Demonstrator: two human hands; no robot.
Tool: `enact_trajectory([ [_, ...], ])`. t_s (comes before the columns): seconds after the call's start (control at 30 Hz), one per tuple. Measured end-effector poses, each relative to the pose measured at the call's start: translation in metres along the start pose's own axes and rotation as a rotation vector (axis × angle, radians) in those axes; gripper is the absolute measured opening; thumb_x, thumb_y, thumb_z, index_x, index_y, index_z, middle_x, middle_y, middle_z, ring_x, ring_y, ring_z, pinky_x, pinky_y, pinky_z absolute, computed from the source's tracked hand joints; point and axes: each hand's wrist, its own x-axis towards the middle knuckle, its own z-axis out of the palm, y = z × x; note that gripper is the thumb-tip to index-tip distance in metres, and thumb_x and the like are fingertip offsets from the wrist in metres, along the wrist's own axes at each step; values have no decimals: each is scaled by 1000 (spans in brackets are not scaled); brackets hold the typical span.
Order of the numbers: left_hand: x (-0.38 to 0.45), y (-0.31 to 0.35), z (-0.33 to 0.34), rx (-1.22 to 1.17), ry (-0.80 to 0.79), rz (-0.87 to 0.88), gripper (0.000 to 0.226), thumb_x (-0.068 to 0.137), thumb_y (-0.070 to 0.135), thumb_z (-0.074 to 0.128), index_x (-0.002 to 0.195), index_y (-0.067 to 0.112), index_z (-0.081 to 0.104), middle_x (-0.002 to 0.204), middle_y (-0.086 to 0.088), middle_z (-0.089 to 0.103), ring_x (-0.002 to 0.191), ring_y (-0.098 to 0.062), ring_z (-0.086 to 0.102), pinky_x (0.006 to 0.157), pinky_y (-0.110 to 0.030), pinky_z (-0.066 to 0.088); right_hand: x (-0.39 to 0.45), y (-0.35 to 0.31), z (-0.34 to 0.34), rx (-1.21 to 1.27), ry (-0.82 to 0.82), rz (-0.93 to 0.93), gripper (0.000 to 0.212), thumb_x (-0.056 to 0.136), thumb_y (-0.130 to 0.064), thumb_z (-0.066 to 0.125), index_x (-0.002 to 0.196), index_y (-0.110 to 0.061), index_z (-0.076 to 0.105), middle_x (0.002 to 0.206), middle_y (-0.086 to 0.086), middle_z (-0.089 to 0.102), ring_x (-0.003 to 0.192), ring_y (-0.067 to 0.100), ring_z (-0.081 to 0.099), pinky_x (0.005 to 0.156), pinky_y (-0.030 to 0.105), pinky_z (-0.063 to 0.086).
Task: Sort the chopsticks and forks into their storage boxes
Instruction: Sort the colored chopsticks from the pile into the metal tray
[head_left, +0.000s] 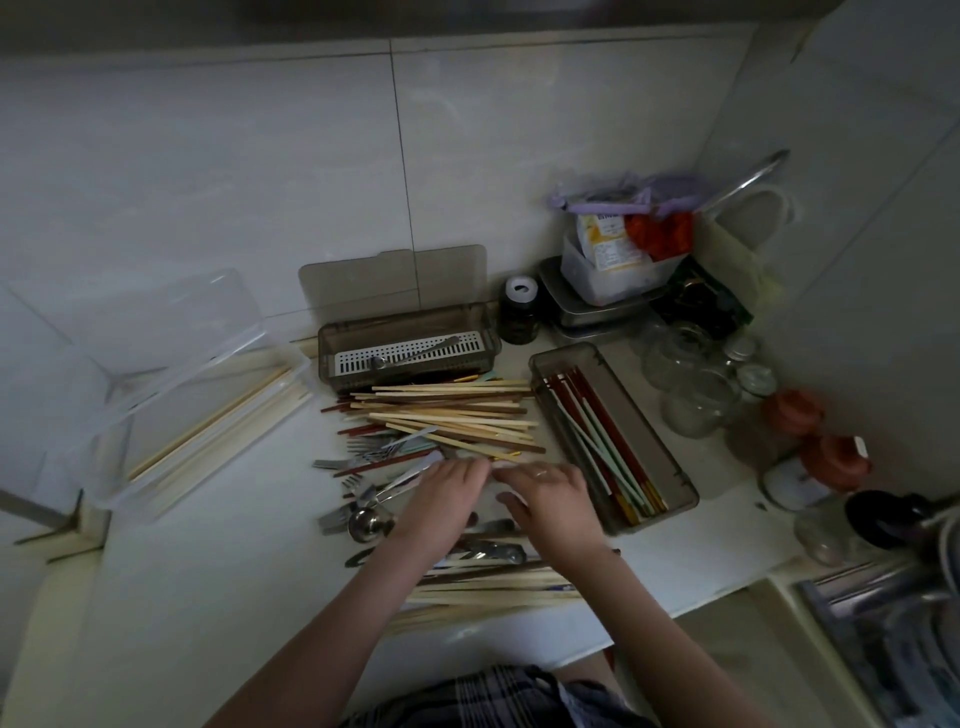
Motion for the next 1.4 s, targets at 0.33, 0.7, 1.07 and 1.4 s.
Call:
enact_trajectory([
  [0.33, -10, -27, -13, -110, 110, -280, 14, 90, 8, 55, 103, 10, 52, 97, -2, 58, 83, -11, 54, 72, -26, 48, -8, 52, -34, -2, 321, 363, 77, 78, 11, 46, 142, -30, 38, 118, 11, 56, 107, 33, 52, 91, 49, 44],
  [0.7, 16, -19, 10, 154, -298, -87, 47, 92, 23, 50, 137, 14, 40, 149, -1, 34, 137, -17, 25, 114, -34, 17, 3, 85, -32, 128, -340, 601, 54, 98, -14, 39, 148, -29, 24, 144, 17, 35, 118, 31, 52, 99, 40, 46],
  [1.07, 27, -1, 16, 282, -336, -61, 44, 85, 1, 49, 128, 7, 40, 129, -12, 47, 123, -28, 33, 103, -38, 30, -10, 49, -22, 34, 222, 307, 61, 74, 14, 55, 130, -9, 56, 131, 9, 56, 122, 29, 50, 102, 47, 43],
  [1.4, 5, 14, 9, 206, -194, 26, 36, 89, 13, 27, 121, 6, 42, 133, -13, 40, 129, -28, 29, 108, -38, 24, -8, 5, 19, -1, -178, 44, 29, 95, -20, 46, 122, -24, 58, 106, 2, 65, 98, 21, 60, 83, 31, 43],
])
